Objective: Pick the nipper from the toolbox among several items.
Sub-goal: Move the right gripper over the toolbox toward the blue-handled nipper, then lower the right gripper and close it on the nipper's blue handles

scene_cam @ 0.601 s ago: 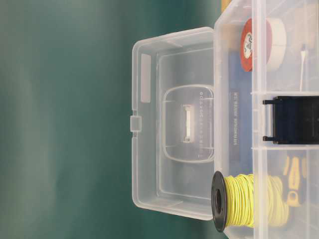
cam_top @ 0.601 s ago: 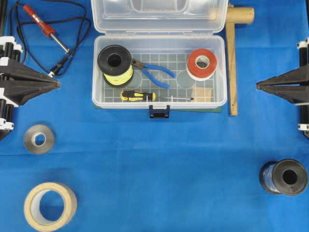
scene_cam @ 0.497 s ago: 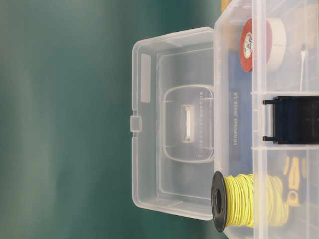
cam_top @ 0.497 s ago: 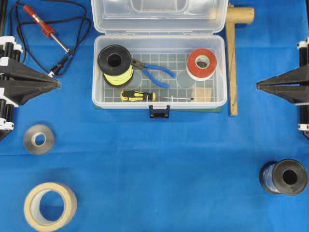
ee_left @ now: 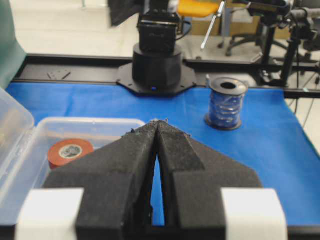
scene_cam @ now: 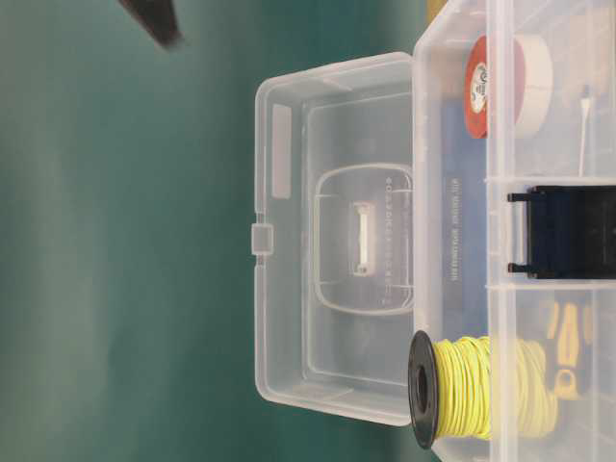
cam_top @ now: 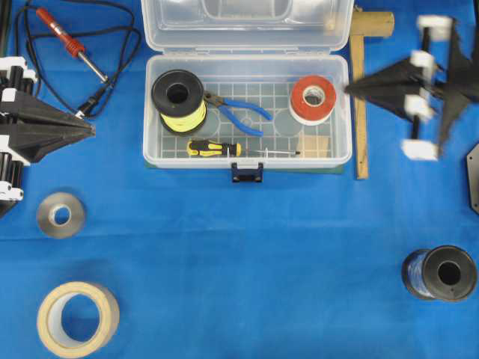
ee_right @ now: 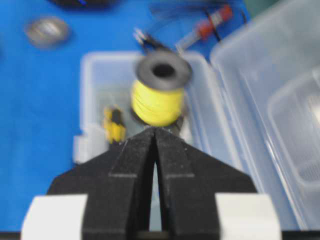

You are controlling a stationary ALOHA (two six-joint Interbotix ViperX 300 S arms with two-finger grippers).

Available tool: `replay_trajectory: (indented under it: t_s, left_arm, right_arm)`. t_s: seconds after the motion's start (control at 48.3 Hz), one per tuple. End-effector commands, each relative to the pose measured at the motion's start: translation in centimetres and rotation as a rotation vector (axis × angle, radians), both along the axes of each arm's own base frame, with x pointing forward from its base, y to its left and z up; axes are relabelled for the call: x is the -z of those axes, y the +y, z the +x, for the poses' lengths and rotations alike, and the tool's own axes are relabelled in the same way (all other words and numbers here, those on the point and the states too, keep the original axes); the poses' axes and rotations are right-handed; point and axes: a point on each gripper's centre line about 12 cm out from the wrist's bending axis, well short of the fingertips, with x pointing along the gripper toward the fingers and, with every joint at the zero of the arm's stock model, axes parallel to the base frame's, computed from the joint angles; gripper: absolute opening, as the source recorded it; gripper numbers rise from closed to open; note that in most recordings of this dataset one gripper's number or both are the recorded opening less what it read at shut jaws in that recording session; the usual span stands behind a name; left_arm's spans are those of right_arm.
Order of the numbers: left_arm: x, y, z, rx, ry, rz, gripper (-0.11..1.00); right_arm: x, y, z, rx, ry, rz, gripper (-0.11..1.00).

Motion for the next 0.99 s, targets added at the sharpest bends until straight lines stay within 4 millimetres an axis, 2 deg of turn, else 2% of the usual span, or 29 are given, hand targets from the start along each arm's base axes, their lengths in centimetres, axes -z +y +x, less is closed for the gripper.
replay_trajectory:
  t_s: [0.0, 0.062, 0.124, 0.29, 0.373, 0.539, 0.808, 0.974]
  left_arm:
    - [-0.7, 0.0, 0.3, 0.002, -0.017, -0.003, 0.00]
    - [-0.7, 0.0, 0.3, 0.002, -0.017, -0.004, 0.00]
    - [-0.8, 0.0, 0.2, 0.002, -0.020, -0.004, 0.00]
    - [-0.7, 0.0, 0.3, 0.001, -0.017, -0.008, 0.00]
    - [-0.6, 0.0, 0.3, 0.003, -0.011, -0.008, 0.00]
    - [-0.5, 0.0, 0.4, 0.003, -0.009, -0.014, 0.00]
    - [-0.2, 0.0, 0.5, 0.003, 0.003, -0.017, 0.00]
    - [-0.1, 0.0, 0.5, 0.003, 0.008, -0.017, 0.00]
  right_arm:
    - [-0.7, -1.2, 1.9, 0.026, 0.048, 0.011, 0.01]
    - [-0.1, -1.9, 3.4, 0.033, 0.125, 0.019, 0.01]
    - [0.5, -2.5, 4.8, 0.040, 0.188, 0.032, 0.11]
    - [2.4, -3.9, 8.7, 0.042, 0.347, 0.041, 0.60]
    - [3.6, -4.6, 10.4, 0.041, 0.417, 0.042, 0.79]
    - [7.1, -6.3, 13.1, 0.055, 0.539, 0.063, 0.68]
    - [12.4, -7.5, 15.9, 0.061, 0.643, 0.097, 0.69]
    - [14.6, -7.7, 16.8, 0.060, 0.676, 0.111, 0.69]
